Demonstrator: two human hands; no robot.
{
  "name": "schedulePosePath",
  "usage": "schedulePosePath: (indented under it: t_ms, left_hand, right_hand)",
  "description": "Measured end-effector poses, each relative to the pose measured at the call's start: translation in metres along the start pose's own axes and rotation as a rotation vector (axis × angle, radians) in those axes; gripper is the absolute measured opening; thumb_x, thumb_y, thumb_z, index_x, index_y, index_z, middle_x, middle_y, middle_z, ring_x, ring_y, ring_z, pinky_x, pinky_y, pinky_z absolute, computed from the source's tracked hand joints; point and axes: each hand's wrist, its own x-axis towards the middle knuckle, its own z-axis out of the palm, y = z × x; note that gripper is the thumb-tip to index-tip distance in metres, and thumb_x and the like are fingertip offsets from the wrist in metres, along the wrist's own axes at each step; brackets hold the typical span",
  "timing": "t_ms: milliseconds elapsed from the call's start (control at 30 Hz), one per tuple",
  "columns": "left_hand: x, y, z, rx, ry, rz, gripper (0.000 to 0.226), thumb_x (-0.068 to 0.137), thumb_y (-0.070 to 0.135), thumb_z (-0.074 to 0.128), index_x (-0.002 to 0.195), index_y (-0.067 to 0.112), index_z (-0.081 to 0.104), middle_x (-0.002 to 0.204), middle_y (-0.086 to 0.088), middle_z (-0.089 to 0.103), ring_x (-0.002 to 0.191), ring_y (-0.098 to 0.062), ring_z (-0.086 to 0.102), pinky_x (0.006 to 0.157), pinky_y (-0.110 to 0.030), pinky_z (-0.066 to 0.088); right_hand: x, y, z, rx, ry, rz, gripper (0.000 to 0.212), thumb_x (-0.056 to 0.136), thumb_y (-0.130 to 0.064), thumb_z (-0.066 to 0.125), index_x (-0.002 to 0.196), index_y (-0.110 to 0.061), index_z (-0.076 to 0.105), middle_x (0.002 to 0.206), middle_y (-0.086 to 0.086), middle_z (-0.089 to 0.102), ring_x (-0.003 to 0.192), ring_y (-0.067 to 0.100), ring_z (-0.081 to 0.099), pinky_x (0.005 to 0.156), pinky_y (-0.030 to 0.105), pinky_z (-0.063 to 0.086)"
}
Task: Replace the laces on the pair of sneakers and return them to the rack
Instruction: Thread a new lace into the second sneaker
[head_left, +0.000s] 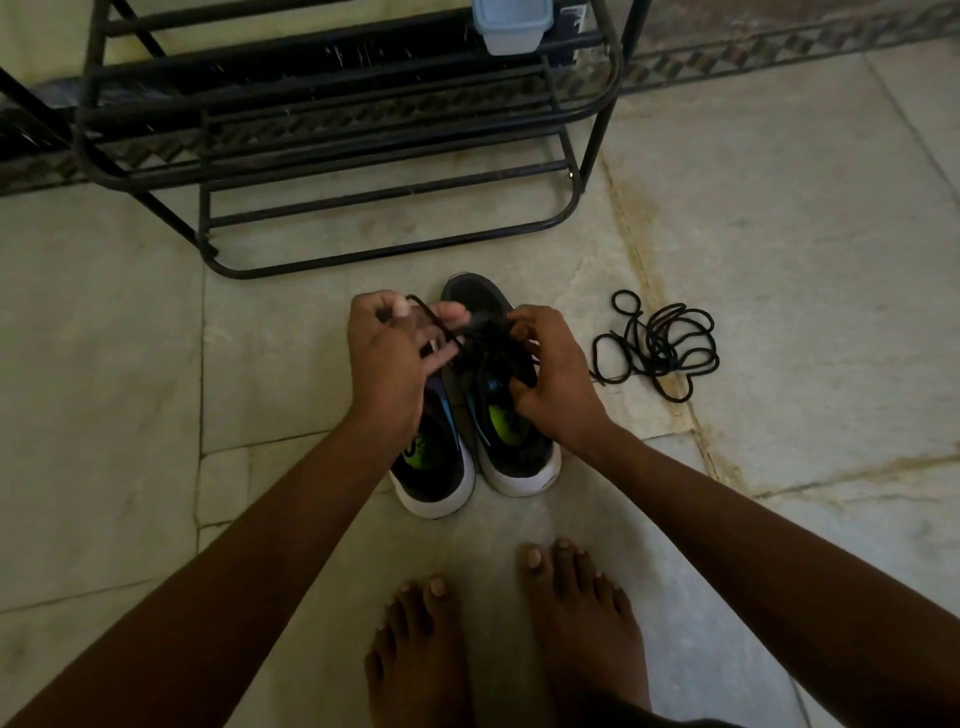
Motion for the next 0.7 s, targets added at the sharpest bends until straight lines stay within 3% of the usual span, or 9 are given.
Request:
schedulePosePath:
  t_ms: [67, 100, 200, 267, 333, 433, 500, 600, 700]
  left_hand:
    - [0.007, 0.007, -0.007, -0.160, -0.113, -0.021, 0.021, 0.109, 0.004, 0.033, 0.097, 0.015, 0.046, 0.071, -0.007, 0.060, 0.062, -0.021, 0.061, 0.066, -0.040, 0.057]
    - [0.012, 0.008, -0.012, -0.083, -0.167, 0.041, 0.021, 0.107, 0.001, 0.036, 0.095, 0.016, 0.047, 0.070, -0.005, 0.055, 0.058, -0.016, 0.053, 0.058, -0.035, 0.049]
    - [0.032, 0.016, -0.028, 0.727, -0.402, 0.458, 0.006, 0.103, 0.020, 0.056, 0.104, 0.021, 0.050, 0.085, 0.000, 0.062, 0.074, -0.012, 0.057, 0.066, -0.028, 0.044]
    - [0.046, 0.022, -0.034, 1.420, -0.565, 0.665, 0.036, 0.093, 0.043, 0.069, 0.122, 0.027, 0.055, 0.098, 0.006, 0.064, 0.093, -0.017, 0.053, 0.078, -0.034, 0.037]
    - [0.051, 0.029, -0.033, 1.649, -0.579, 0.687, 0.036, 0.089, 0.051, 0.070, 0.120, 0.031, 0.068, 0.093, 0.012, 0.063, 0.096, -0.017, 0.048, 0.080, -0.036, 0.026]
    - [0.045, 0.037, -0.034, 1.073, -0.577, 0.555, 0.025, 0.097, 0.038, 0.066, 0.086, 0.019, 0.078, 0.073, 0.011, 0.061, 0.078, -0.012, 0.056, 0.077, -0.032, 0.036]
    - [0.036, 0.044, -0.033, 0.673, -0.593, 0.375, 0.037, 0.103, 0.032, 0.058, 0.077, 0.013, 0.077, 0.074, -0.002, 0.072, 0.073, -0.015, 0.067, 0.077, -0.021, 0.046]
    - [0.023, 0.046, -0.032, 0.550, -0.666, 0.227, 0.041, 0.099, 0.039, 0.057, 0.075, 0.015, 0.078, 0.078, -0.019, 0.074, 0.066, -0.031, 0.064, 0.063, -0.021, 0.046]
    - [0.018, 0.046, -0.036, 0.548, -0.753, 0.235, 0.021, 0.095, 0.030, 0.067, 0.084, 0.018, 0.081, 0.076, -0.019, 0.070, 0.061, -0.033, 0.051, 0.057, -0.021, 0.042]
  right_hand:
    - [-0.001, 0.004, 0.002, -0.003, 0.028, 0.034, 0.061, 0.067, 0.006, 0.073, 0.121, -0.009, 0.049, 0.116, 0.008, 0.049, 0.108, 0.022, 0.054, 0.087, 0.043, 0.056]
    - [-0.001, 0.003, 0.004, -0.009, 0.044, 0.036, 0.058, 0.067, 0.007, 0.073, 0.118, -0.008, 0.048, 0.115, 0.008, 0.048, 0.107, 0.022, 0.054, 0.085, 0.043, 0.056]
    - [-0.003, 0.002, 0.008, -0.055, 0.088, 0.031, 0.053, 0.066, 0.006, 0.072, 0.111, -0.006, 0.048, 0.114, 0.010, 0.044, 0.103, 0.022, 0.051, 0.082, 0.040, 0.055]
    - [-0.004, 0.002, 0.008, -0.111, 0.118, 0.043, 0.052, 0.064, 0.002, 0.073, 0.109, -0.007, 0.048, 0.113, 0.010, 0.042, 0.102, 0.024, 0.047, 0.081, 0.033, 0.052]
    - [-0.006, 0.003, 0.008, -0.157, 0.136, 0.057, 0.053, 0.063, -0.001, 0.074, 0.110, -0.006, 0.050, 0.113, 0.011, 0.043, 0.102, 0.023, 0.044, 0.080, 0.016, 0.042]
    - [-0.007, 0.002, 0.008, -0.125, 0.139, 0.084, 0.055, 0.065, -0.003, 0.076, 0.113, -0.007, 0.049, 0.113, 0.009, 0.043, 0.101, 0.021, 0.044, 0.077, 0.012, 0.038]
    - [-0.008, 0.002, 0.008, -0.057, 0.138, 0.105, 0.057, 0.068, -0.006, 0.076, 0.116, -0.011, 0.047, 0.113, 0.005, 0.043, 0.102, 0.020, 0.045, 0.077, 0.028, 0.050]
    - [-0.008, 0.003, 0.009, -0.008, 0.142, 0.119, 0.056, 0.070, -0.010, 0.075, 0.117, -0.016, 0.045, 0.113, 0.002, 0.044, 0.103, 0.021, 0.048, 0.078, 0.044, 0.055]
    - [-0.007, 0.004, 0.012, -0.012, 0.120, 0.125, 0.056, 0.069, -0.005, 0.076, 0.115, -0.016, 0.046, 0.112, 0.003, 0.047, 0.103, 0.022, 0.050, 0.079, 0.046, 0.054]
